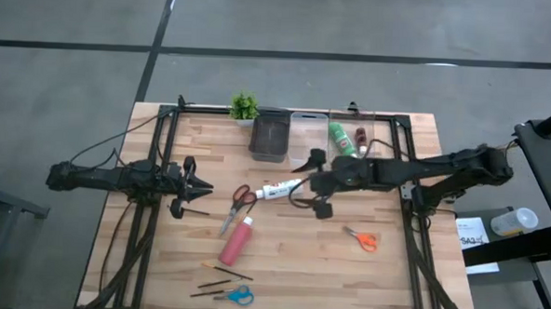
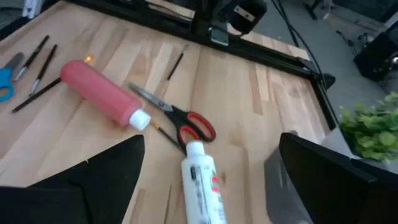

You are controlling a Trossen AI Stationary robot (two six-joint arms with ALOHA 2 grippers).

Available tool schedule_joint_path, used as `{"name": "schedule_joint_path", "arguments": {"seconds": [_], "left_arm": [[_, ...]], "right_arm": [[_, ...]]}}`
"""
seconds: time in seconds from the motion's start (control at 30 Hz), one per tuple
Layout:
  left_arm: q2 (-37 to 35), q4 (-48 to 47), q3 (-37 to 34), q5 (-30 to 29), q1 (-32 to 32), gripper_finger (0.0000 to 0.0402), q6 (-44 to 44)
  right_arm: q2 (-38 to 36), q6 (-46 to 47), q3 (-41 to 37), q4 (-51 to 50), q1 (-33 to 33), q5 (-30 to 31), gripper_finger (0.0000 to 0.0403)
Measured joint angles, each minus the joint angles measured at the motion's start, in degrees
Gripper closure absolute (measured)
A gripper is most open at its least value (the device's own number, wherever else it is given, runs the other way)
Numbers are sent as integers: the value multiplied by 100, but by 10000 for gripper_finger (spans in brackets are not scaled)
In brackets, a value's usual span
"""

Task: Pick & Place Paint Supplies
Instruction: Put the white paint bottle into the transparent bin

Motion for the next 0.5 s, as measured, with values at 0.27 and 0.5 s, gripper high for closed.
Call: {"name": "schedule_joint_path", "arguments": {"seconds": [0.27, 0.5], "left_arm": [[34, 1, 0, -2, -1, 325, -1], [41, 0, 1, -7, 0, 325, 1]], "right_arm": [[1063, -74, 171, 520, -4, -1, 32], [1828, 111, 455, 519, -120, 14, 32]]}}
